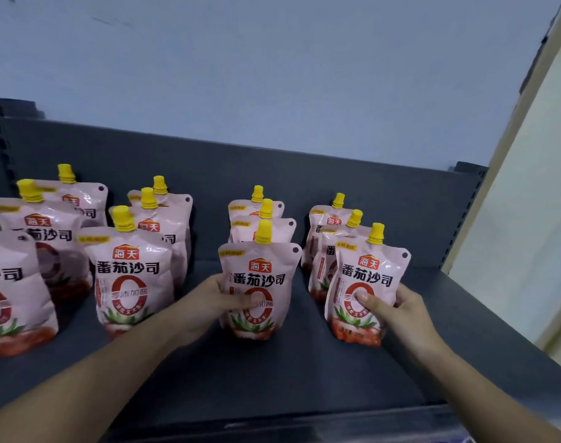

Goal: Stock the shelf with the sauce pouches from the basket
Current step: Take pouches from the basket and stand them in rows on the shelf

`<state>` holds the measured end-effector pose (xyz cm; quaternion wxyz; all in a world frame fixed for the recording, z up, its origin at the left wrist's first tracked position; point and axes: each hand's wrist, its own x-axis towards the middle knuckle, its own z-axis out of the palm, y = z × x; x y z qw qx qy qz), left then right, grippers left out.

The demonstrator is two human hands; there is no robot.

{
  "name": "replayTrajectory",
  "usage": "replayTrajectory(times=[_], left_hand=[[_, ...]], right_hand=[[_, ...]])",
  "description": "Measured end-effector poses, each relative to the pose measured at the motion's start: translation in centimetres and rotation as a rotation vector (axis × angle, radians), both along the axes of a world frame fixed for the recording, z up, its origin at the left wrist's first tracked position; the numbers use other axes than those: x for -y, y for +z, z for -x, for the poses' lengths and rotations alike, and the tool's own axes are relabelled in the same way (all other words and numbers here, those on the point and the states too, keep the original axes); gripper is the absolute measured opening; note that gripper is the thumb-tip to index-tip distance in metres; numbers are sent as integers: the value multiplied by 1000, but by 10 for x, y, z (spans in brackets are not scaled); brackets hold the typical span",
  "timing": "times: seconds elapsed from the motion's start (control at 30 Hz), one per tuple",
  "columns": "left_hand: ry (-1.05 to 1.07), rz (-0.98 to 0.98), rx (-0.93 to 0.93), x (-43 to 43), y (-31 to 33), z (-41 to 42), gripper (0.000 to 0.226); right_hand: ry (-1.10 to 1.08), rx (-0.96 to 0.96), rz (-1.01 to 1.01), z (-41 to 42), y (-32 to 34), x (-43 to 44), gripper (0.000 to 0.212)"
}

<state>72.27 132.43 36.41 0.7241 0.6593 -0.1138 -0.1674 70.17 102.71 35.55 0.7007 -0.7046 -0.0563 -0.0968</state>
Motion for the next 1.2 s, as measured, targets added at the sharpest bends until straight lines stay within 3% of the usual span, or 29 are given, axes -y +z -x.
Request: replayTrajectory(times=[0.2, 0.33, 0.47, 0.77, 0.87, 1.1, 1.2], left_hand=[[6, -89, 17, -3, 0, 4, 59], [8, -96, 43, -5, 2, 10, 84], [40, -116, 48, -7, 2, 12, 98], [18, -78, 34, -10, -5, 18, 92], [19, -89, 31, -9, -5, 22, 83], [139, -139, 72, -1, -8, 28, 95], [155, -162, 69, 2, -9, 31, 89]], right_hand=[[231, -79, 30, -18, -6, 15, 71], [291, -95, 166, -19, -11, 27, 84], [343, -101, 201, -22, -9, 33, 79], [396, -133, 259, -17, -1, 34, 77], [379, -110, 287, -12, -1, 39, 79], [185, 9, 330, 4, -10, 47, 68], [67, 32, 324, 8, -15, 46, 65]])
